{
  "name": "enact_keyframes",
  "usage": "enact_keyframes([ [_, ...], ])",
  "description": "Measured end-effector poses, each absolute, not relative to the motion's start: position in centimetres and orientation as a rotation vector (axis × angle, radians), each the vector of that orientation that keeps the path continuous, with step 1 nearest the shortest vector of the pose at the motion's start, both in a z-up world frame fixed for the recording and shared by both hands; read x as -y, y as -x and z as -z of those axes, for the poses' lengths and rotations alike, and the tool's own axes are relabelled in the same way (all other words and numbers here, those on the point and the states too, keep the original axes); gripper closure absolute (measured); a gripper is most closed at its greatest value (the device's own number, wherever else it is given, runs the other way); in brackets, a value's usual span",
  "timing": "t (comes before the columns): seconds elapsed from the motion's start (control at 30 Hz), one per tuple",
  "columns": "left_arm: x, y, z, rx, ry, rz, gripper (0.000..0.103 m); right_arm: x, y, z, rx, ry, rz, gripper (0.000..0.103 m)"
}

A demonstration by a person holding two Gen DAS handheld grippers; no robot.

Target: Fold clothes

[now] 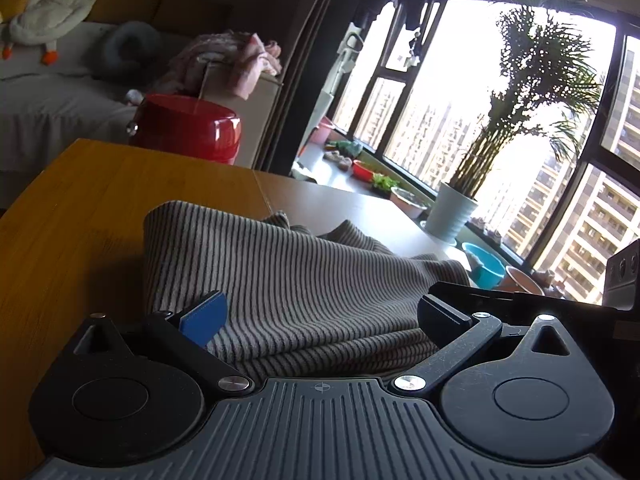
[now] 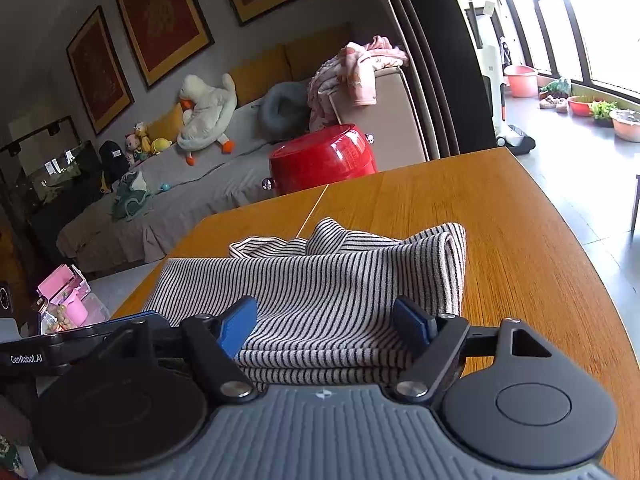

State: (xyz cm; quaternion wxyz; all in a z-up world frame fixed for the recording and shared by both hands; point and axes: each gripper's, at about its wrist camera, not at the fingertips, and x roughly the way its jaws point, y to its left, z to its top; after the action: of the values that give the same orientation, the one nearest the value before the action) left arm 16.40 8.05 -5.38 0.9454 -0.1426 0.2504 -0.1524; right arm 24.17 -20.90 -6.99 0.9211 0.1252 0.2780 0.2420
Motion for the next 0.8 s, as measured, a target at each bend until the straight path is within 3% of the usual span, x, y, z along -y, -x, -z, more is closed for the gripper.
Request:
enact_keyframes([
  [0.8, -9.1, -16.1, 5.7, -0.491, 0.383, 0.33, 0.0, 21.3, -24.2, 7.2, -0.579, -0.308, -0.534, 0.019],
])
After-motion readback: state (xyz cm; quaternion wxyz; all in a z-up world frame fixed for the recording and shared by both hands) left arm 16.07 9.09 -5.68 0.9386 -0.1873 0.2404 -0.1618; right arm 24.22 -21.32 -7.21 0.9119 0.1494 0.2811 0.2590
